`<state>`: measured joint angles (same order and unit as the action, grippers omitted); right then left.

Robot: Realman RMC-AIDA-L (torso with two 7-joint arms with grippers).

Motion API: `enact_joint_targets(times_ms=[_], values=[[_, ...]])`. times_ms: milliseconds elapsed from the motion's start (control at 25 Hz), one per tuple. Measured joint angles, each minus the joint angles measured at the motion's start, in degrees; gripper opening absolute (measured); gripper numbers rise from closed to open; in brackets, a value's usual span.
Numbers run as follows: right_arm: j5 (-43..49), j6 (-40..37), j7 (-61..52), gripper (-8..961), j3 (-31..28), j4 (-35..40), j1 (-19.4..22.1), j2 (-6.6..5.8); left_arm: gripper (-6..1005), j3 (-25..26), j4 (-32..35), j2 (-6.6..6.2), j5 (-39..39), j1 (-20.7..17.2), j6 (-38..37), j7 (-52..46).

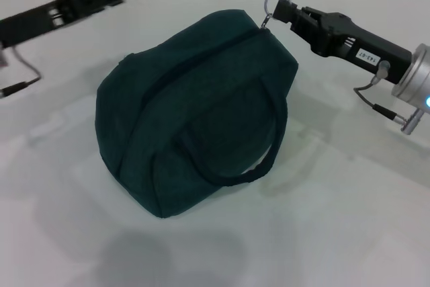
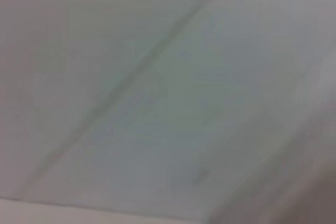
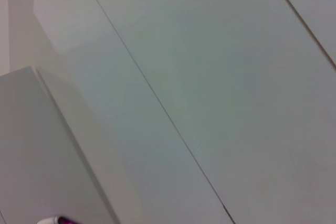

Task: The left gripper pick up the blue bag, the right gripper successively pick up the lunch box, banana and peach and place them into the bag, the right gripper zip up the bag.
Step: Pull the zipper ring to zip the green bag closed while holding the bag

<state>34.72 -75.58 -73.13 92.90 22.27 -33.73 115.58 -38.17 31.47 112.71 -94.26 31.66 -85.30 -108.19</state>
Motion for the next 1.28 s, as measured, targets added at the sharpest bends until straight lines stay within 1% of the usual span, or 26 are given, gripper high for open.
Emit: enact_joint_targets(times_ms=[200,320,480,1040,1120,1240,1280], values=[[0.0,0.0,0.0,4,0.1,0.0,0.1,0.05,811,-9.8,0.2,-0.27,-0.1,4.2,-1.0,-5.8],[0.0,0.0,0.0,4,0.1,0.0,0.1,0.10,788,-12.8,0.2,0.01,-2.0,6.7,-0.8,-8.4],[0.0,-0.1,0.0,5,0.1,0.0,0.1,0.10,758,-13.0,0.1,0.61,-4.9,8.7,-0.5,-9.8],[0.0,-0.6,0.1,7,0.1,0.0,0.6,0.18,652,-12.9,0.2,0.51,-6.1,8.0,0.2,-9.5],[0.0,-0.6,0.1,7,0.1,0.0,0.7,0.18,566,-12.5,0.2,0.65,-6.0,7.9,0.2,-9.5],[-0.3,-0.6,0.0,8,0.0,-0.3,0.9,0.21,437,-10.8,0.2,1.22,-5.8,7.8,0.2,-9.4],[-0.4,-0.6,-0.1,8,-0.1,-0.6,0.9,0.24,411,-10.3,0.2,1.48,-5.8,7.7,0.2,-9.4]])
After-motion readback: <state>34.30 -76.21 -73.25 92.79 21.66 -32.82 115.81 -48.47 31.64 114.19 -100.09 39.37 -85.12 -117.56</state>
